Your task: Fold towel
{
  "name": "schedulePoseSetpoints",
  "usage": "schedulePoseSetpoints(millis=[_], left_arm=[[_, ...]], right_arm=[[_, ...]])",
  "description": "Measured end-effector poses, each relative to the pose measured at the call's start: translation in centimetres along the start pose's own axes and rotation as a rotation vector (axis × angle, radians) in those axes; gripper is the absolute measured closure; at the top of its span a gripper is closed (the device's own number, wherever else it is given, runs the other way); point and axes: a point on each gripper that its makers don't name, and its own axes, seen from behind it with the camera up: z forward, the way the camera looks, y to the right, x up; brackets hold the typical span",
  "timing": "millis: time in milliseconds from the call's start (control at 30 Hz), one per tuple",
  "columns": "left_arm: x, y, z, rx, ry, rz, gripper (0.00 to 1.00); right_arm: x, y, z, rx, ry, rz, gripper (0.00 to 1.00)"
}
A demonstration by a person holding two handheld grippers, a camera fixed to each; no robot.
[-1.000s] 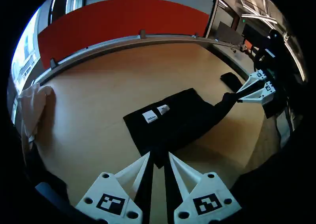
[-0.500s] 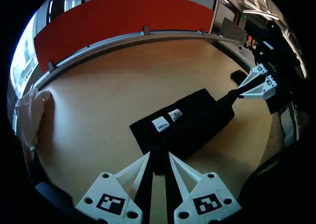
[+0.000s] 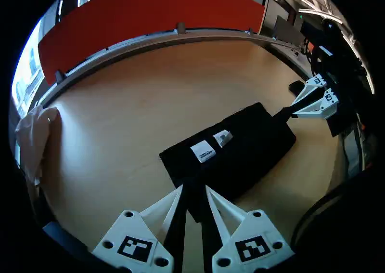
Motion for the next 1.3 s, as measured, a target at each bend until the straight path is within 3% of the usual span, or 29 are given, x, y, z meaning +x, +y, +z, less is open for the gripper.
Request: schedulePoseSetpoints(millis=[400,767,1000,1133,1300], left_arm=[[-0.5,-1.0,3.1,0.033,-0.044,-0.001,0.82],[-0.5,-1.8,4.5,0.058,-0.049,-0.004,0.71],[0.0,-2.7,4.8,0.078,-0.047,0.002,0.63],[0.3,-3.1,5.1,0.085,-0.046,0.003,0.62],[0.8,-3.7,5.2,0.096,-0.038,0.024,0.44]], right_arm=[[-0.7,1.4,2.4,-0.012,-0.019,0.029,0.84],[-1.3,2.8,3.5,-0.053,-0.029,0.039,0.76],[-1.2,3.6,3.7,-0.079,-0.030,0.046,0.65],[-1.1,4.2,3.9,-0.094,-0.031,0.053,0.52],[-0.9,4.8,3.8,-0.114,-0.030,0.055,0.39]])
